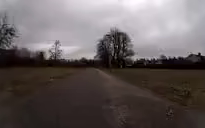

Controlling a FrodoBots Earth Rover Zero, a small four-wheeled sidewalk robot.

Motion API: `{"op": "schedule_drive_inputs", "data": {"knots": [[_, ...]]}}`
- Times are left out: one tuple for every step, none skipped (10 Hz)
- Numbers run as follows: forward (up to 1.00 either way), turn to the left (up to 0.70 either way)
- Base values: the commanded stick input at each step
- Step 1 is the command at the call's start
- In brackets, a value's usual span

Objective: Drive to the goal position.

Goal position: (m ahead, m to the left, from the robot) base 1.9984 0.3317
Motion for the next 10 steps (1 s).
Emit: {"op": "schedule_drive_inputs", "data": {"knots": [[1.0,0.0],[1.0,0.0],[1.0,0.0],[1.0,0.0],[1.0,0.0],[0.93,0.0],[0.82,0.0],[0.71,0.0],[0.6,0.0],[0.5,0.0]]}}
